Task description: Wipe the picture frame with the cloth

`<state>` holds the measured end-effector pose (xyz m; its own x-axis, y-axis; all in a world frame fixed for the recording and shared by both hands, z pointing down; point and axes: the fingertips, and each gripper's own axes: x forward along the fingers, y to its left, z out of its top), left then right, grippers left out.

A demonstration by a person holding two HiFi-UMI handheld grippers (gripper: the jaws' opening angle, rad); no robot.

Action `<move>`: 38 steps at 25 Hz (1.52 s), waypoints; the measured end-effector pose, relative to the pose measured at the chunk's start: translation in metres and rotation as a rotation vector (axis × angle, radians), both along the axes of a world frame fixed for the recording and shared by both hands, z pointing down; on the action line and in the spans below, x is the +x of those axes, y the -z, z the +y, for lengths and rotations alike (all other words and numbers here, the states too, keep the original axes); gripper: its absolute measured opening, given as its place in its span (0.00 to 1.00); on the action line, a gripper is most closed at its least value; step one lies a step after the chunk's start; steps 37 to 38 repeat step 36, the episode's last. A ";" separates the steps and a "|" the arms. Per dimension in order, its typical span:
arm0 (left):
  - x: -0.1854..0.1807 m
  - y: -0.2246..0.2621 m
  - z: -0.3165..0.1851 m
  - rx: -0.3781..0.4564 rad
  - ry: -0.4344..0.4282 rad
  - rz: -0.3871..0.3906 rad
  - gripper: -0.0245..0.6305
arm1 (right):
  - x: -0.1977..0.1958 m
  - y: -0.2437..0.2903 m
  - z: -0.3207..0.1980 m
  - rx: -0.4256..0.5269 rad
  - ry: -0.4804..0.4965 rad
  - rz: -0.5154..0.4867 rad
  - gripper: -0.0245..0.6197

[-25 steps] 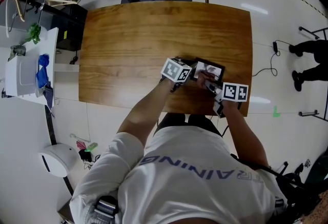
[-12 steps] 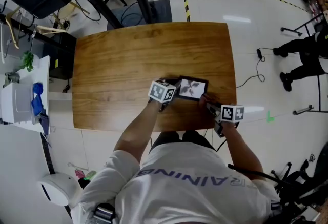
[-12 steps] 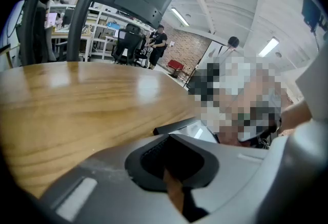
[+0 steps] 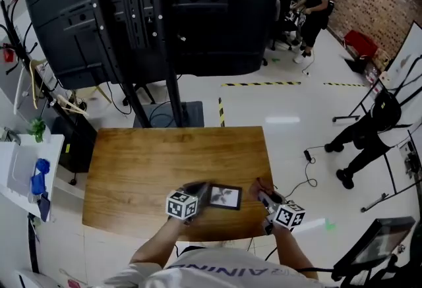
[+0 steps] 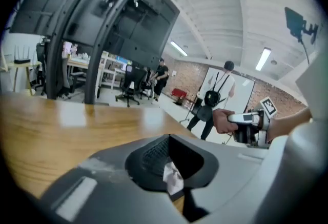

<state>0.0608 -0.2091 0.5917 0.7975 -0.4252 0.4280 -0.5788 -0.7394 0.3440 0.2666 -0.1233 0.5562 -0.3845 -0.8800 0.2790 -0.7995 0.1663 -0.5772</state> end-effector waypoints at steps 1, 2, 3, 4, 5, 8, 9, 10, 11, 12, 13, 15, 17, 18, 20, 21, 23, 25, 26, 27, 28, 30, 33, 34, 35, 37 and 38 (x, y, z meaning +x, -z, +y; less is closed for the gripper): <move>-0.007 0.022 -0.004 0.042 0.031 0.026 0.05 | 0.005 0.021 -0.007 0.065 0.003 0.036 0.22; -0.015 0.043 -0.006 0.081 0.061 0.047 0.05 | 0.008 0.042 -0.013 0.122 0.007 0.072 0.22; -0.023 0.063 -0.009 0.118 0.090 0.064 0.05 | 0.010 0.061 -0.017 0.173 0.008 0.106 0.22; -0.031 0.082 -0.011 0.156 0.117 0.079 0.05 | 0.011 0.080 -0.021 0.218 0.008 0.137 0.22; -0.038 0.100 -0.013 0.195 0.142 0.092 0.05 | 0.012 0.097 -0.025 0.258 0.007 0.165 0.22; -0.053 0.140 -0.009 0.290 0.185 0.108 0.05 | 0.011 0.134 -0.025 0.330 -0.015 0.205 0.22; -0.055 0.149 -0.005 0.311 0.188 0.110 0.05 | 0.012 0.140 -0.022 0.334 -0.025 0.204 0.21; -0.055 0.157 -0.002 0.329 0.189 0.113 0.05 | 0.013 0.143 -0.022 0.331 -0.030 0.204 0.21; -0.055 0.163 -0.001 0.344 0.189 0.117 0.05 | 0.013 0.145 -0.023 0.326 -0.027 0.208 0.21; -0.054 0.168 0.000 0.357 0.190 0.122 0.05 | 0.012 0.146 -0.025 0.321 -0.021 0.217 0.21; -0.053 0.172 0.000 0.366 0.192 0.126 0.05 | 0.011 0.146 -0.027 0.316 -0.013 0.224 0.21; -0.052 0.174 -0.001 0.371 0.192 0.130 0.05 | 0.007 0.145 -0.031 0.310 -0.001 0.223 0.21; -0.051 0.173 -0.001 0.366 0.189 0.131 0.05 | 0.003 0.143 -0.031 0.304 0.006 0.219 0.21; -0.050 0.172 -0.001 0.364 0.188 0.132 0.05 | 0.001 0.142 -0.030 0.302 0.010 0.220 0.21; -0.049 0.172 -0.001 0.362 0.185 0.136 0.05 | -0.002 0.140 -0.030 0.300 0.019 0.225 0.21; -0.048 0.172 -0.002 0.362 0.183 0.138 0.05 | -0.003 0.140 -0.030 0.300 0.022 0.229 0.21; -0.044 0.174 -0.005 0.364 0.181 0.146 0.05 | -0.004 0.141 -0.032 0.299 0.028 0.236 0.21; -0.039 0.176 -0.004 0.368 0.173 0.153 0.05 | -0.004 0.141 -0.030 0.295 0.030 0.242 0.21; -0.037 0.177 -0.002 0.369 0.166 0.155 0.05 | -0.004 0.141 -0.029 0.292 0.030 0.246 0.21; -0.036 0.177 -0.001 0.370 0.159 0.156 0.05 | -0.004 0.140 -0.027 0.289 0.029 0.251 0.21; -0.034 0.177 0.000 0.370 0.153 0.157 0.05 | -0.004 0.139 -0.026 0.286 0.030 0.256 0.21; -0.033 0.177 0.000 0.368 0.147 0.161 0.05 | -0.004 0.138 -0.025 0.279 0.034 0.263 0.21; -0.033 0.175 0.001 0.358 0.140 0.163 0.05 | -0.008 0.133 -0.024 0.266 0.041 0.265 0.21; -0.034 0.175 0.001 0.355 0.135 0.162 0.05 | -0.010 0.132 -0.023 0.262 0.043 0.265 0.20; -0.033 0.174 0.001 0.353 0.131 0.160 0.05 | -0.011 0.130 -0.022 0.259 0.044 0.266 0.20; -0.033 0.174 0.002 0.351 0.126 0.159 0.05 | -0.013 0.129 -0.022 0.256 0.045 0.266 0.20; -0.033 0.174 0.002 0.351 0.126 0.159 0.05 | -0.013 0.129 -0.022 0.256 0.045 0.266 0.20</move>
